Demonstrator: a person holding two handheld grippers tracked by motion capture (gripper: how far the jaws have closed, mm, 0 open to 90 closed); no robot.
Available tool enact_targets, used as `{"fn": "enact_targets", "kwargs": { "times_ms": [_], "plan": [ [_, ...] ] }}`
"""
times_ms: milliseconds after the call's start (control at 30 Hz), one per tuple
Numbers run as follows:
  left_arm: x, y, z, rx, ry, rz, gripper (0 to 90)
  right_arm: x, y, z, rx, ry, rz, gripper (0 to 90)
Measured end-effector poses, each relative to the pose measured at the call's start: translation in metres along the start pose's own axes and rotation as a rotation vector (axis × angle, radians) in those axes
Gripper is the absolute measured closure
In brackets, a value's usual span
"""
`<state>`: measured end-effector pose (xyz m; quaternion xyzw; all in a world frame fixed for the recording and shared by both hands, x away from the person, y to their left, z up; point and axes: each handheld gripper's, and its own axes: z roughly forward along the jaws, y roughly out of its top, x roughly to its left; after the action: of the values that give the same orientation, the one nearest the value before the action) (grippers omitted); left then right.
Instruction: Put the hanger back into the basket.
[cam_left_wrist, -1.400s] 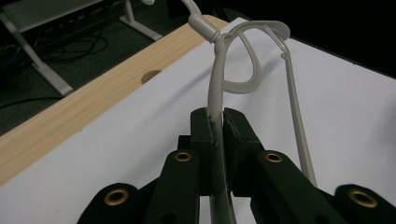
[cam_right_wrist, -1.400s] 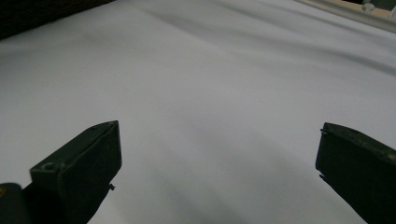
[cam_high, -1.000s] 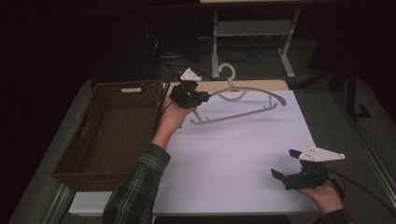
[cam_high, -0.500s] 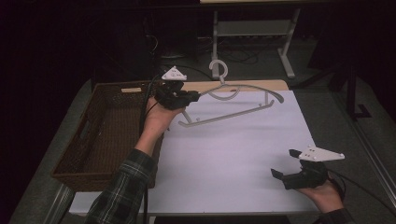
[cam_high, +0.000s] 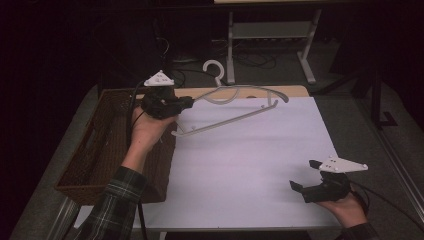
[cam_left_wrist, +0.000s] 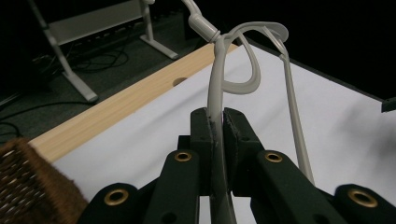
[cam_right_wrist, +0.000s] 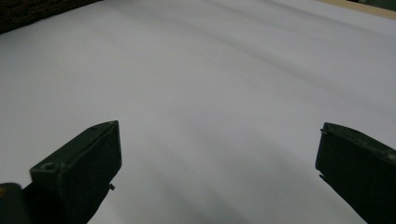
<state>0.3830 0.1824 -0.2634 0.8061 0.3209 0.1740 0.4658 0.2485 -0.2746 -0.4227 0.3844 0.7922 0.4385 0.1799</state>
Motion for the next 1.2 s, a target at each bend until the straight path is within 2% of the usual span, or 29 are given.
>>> {"fn": "enact_targets", "kwargs": {
  "times_ms": [500,1200],
  "plan": [
    [0.019,-0.021,-0.048,-0.02,0.069,-0.024,83.3,0.0,-0.001,0.002,0.007,-0.004,0.001,0.0],
    [0.06,-0.061,-0.124,-0.044,0.236,-0.107,83.3,0.0,-0.001,0.006,0.017,-0.009,0.001,0.0]
  ]
}}
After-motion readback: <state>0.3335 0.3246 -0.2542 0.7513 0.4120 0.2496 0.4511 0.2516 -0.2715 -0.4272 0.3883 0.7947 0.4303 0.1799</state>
